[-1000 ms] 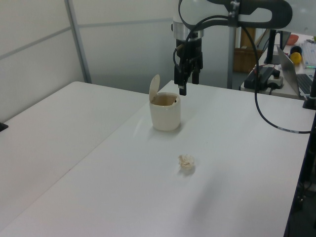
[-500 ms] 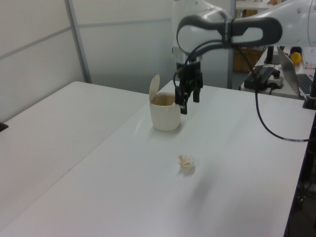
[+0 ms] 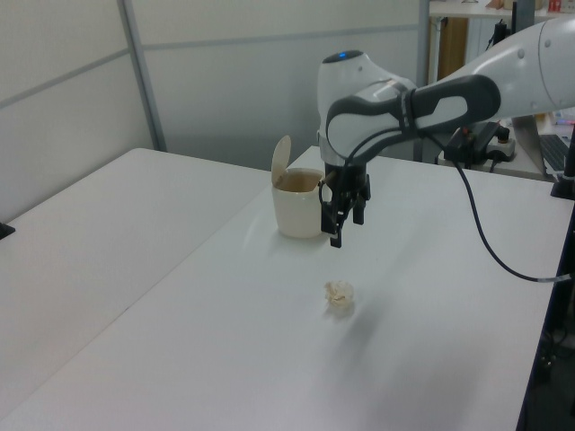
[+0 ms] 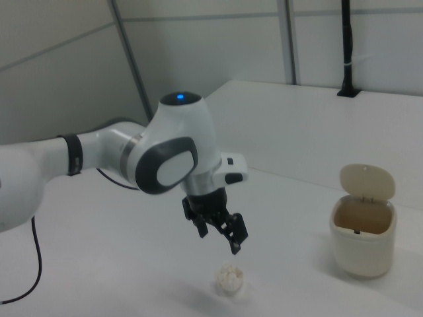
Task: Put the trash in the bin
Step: 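Lower the gripper onto the paper ball and close on it, then lift the paper ball and carry it over the cream bin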
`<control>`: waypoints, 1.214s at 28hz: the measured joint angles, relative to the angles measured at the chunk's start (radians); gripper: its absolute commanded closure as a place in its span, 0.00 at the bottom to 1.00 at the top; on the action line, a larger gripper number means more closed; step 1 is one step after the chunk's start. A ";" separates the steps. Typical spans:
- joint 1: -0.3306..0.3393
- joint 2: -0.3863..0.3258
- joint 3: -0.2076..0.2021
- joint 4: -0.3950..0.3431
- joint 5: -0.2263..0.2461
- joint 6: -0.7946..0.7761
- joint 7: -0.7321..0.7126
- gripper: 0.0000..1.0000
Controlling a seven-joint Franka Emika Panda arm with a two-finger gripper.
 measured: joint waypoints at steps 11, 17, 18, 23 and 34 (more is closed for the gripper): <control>0.016 0.081 0.005 -0.054 -0.048 0.138 0.058 0.00; 0.062 0.111 0.009 -0.098 -0.105 0.209 0.138 0.00; 0.069 0.117 0.009 -0.103 -0.113 0.217 0.152 0.00; 0.091 0.158 0.009 -0.114 -0.152 0.256 0.213 0.00; 0.090 0.227 0.008 -0.114 -0.181 0.309 0.228 0.56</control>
